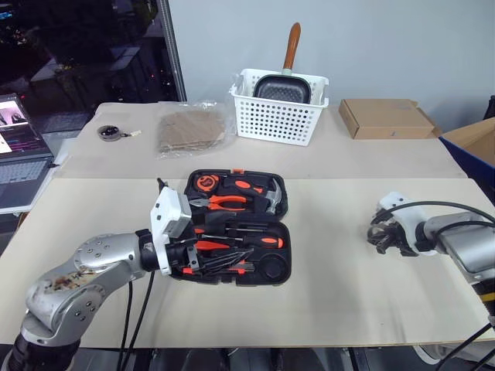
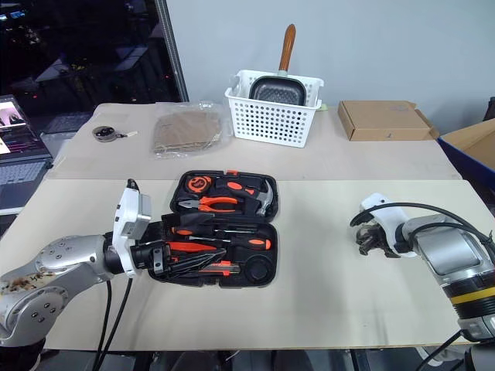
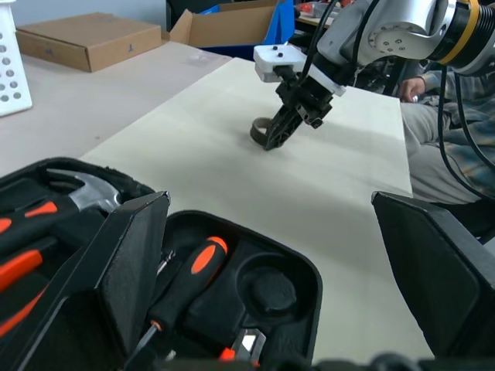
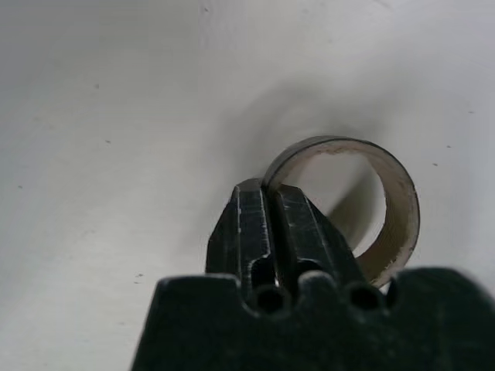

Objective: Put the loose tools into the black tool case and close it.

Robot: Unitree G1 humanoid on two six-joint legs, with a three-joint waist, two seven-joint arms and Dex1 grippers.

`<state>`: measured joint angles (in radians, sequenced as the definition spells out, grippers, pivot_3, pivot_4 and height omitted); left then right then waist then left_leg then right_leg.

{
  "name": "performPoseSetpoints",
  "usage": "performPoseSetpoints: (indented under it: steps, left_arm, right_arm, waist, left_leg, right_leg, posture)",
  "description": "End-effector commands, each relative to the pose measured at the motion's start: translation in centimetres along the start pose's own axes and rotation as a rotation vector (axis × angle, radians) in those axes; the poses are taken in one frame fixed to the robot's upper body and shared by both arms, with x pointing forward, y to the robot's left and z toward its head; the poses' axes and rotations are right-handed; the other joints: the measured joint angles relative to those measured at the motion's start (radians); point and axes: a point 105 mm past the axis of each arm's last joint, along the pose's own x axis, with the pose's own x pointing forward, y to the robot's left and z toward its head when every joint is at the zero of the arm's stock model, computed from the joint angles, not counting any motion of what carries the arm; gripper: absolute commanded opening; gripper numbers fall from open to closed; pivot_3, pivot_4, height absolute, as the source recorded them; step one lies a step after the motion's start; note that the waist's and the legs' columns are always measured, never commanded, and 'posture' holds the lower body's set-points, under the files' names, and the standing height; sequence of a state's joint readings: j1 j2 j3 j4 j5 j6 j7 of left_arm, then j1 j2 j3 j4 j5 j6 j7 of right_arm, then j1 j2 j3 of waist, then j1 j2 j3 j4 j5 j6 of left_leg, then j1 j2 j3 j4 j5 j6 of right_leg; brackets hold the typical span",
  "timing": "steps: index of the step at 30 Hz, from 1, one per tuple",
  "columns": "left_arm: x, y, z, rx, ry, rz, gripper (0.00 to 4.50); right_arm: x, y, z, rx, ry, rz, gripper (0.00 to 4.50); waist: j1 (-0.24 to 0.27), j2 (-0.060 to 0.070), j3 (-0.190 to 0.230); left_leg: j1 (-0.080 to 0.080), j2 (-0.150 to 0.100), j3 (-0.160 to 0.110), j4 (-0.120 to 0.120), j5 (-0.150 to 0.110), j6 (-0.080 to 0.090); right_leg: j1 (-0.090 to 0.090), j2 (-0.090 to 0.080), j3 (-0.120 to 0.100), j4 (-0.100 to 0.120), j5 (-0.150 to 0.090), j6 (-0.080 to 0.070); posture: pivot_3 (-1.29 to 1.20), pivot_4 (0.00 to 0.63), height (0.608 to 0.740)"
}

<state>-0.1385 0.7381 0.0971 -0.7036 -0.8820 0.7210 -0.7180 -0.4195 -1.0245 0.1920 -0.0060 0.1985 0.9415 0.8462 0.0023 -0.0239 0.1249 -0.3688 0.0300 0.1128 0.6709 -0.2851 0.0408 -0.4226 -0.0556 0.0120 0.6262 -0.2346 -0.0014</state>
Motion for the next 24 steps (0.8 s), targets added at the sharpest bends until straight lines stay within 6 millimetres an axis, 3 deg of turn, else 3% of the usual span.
performPoseSetpoints:
  steps: [1,3,7,13,17,24]
  left_arm:
    - [-0.2,-0.4,0.9,0.051,-0.041,0.005,4.50]
    - [-0.5,-0.2,0.9,0.062,-0.060,0.034,4.50]
    - [-1.7,-0.1,0.4,0.075,-0.101,0.101,4.50]
    - [-5.8,-1.3,-0.7,0.041,-0.090,0.060,4.50]
    - [-7.9,-1.6,-1.5,0.038,-0.043,0.091,4.50]
    - [-9.4,-2.5,-2.2,0.048,-0.005,0.098,4.50]
  right_arm:
    - [-1.3,-0.4,1.0,-0.044,-0.070,-0.017,0.03]
    - [-2.6,1.4,2.6,-0.085,-0.169,0.085,0.03]
    - [-6.0,7.8,6.0,-0.282,-0.330,0.366,0.03]
    - [-6.0,14.8,7.5,-0.533,-0.327,0.580,0.03]
    - [-5.0,16.8,7.9,-0.671,-0.302,0.630,0.03]
    - [-3.8,18.6,9.6,-0.857,-0.310,0.696,0.03]
  waist:
    - [0.001,0.000,0.000]
    - [0.001,0.000,0.000]
    - [-0.008,0.003,0.002]
    - [-0.016,0.001,0.004]
    - [-0.008,0.002,0.005]
    - [-0.010,0.002,0.005]
  left_leg:
    - [0.000,0.000,0.000,0.000,0.000,0.000]
    - [0.000,0.000,0.000,0.000,0.000,0.000]
    - [0.000,0.001,0.000,-0.001,0.000,0.000]
    - [0.001,0.003,-0.001,-0.001,0.000,0.000]
    - [0.001,0.002,0.000,0.000,0.001,-0.002]
    - [0.001,0.002,0.000,0.000,0.001,-0.002]
  right_leg:
    - [0.000,0.000,0.000,0.000,0.000,0.000]
    - [0.000,0.000,0.000,0.000,0.000,0.000]
    - [-0.001,0.001,0.001,0.000,0.000,0.000]
    - [-0.001,0.001,-0.001,0.001,0.000,-0.001]
    - [-0.001,-0.002,-0.002,0.001,0.000,-0.001]
    - [-0.001,-0.003,-0.005,0.001,-0.001,-0.002]
  posture:
    - [0.00,0.150,0.740]
    - [0.00,0.150,0.740]
    - [0.00,0.150,0.740]
    - [0.00,0.150,0.740]
    - [0.00,0.150,0.740]
    - [0.00,0.150,0.740]
